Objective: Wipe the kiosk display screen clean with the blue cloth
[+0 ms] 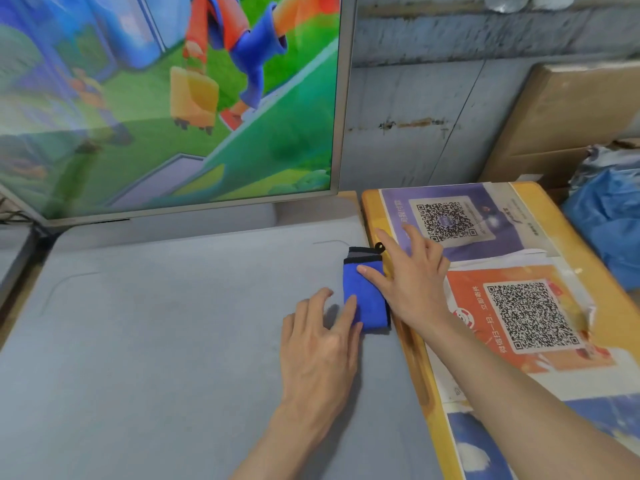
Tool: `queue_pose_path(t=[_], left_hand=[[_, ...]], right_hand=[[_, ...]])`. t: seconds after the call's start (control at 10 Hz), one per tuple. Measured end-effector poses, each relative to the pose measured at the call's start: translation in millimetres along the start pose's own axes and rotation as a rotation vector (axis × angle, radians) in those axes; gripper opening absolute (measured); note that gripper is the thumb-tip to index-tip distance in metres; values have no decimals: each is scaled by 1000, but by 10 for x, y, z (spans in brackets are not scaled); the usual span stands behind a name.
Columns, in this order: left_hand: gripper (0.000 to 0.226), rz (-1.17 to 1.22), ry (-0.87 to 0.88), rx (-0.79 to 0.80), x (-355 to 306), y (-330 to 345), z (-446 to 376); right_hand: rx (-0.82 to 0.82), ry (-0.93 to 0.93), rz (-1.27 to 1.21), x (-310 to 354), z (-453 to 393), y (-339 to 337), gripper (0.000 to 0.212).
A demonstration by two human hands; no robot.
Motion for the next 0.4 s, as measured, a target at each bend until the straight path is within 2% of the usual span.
queue_pose_path(t=[0.2, 0.3, 0.4], left_hand=[[48, -32, -39, -95, 163, -481, -355], [49, -49, 18, -232, 168, -896, -507], [49, -135, -2, -307, 144, -1327, -699]], right_hand=[[-179, -183, 29, 368, 154, -546, 53], [-275, -261, 52, 582, 269, -909, 54], [-339, -290, 64, 781, 332, -1302, 54]])
Point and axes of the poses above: each hand's wrist, its own z-axis away from the middle knuckle, its own y-axis out of the palm, x = y × z, the point moved 7 cm from there along -z, towards the middle knuckle, and after that the axes turned 4 degrees about x, right-handed, at the moved point
